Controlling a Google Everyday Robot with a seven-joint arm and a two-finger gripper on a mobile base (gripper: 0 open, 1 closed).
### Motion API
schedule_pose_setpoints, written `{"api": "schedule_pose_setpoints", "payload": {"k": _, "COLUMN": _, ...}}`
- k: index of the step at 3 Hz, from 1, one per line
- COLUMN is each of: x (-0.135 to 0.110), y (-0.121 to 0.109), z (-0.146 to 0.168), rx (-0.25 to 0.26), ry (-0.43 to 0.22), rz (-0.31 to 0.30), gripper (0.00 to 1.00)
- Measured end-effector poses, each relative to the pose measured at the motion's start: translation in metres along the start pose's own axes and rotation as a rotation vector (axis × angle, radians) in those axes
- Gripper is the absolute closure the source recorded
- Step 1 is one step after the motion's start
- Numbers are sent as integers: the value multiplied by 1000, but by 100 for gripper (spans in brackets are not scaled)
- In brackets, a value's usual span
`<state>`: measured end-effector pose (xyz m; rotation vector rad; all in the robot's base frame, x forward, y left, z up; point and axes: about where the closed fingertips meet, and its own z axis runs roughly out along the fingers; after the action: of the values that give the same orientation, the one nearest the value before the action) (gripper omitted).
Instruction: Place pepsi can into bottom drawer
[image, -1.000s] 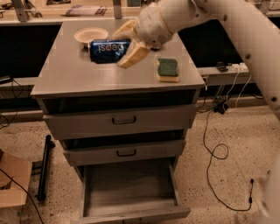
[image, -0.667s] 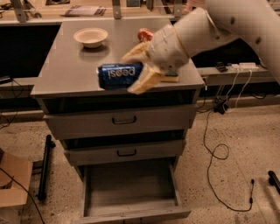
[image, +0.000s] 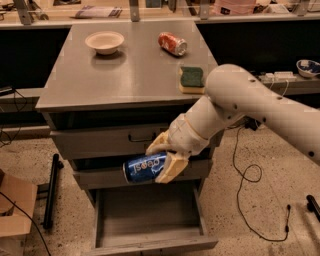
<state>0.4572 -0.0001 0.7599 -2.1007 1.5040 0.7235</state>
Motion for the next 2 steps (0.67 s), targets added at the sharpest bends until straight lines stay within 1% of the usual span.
{"api": "schedule_pose_setpoints", "payload": {"k": 1, "x": 2, "y": 12, "z": 10, "rx": -34, "ry": 0, "rz": 0, "gripper": 100}}
{"api": "schedule_pose_setpoints", "payload": {"k": 2, "x": 15, "y": 11, "z": 22, "rx": -57, "ry": 25, "rz": 36, "gripper": 100}}
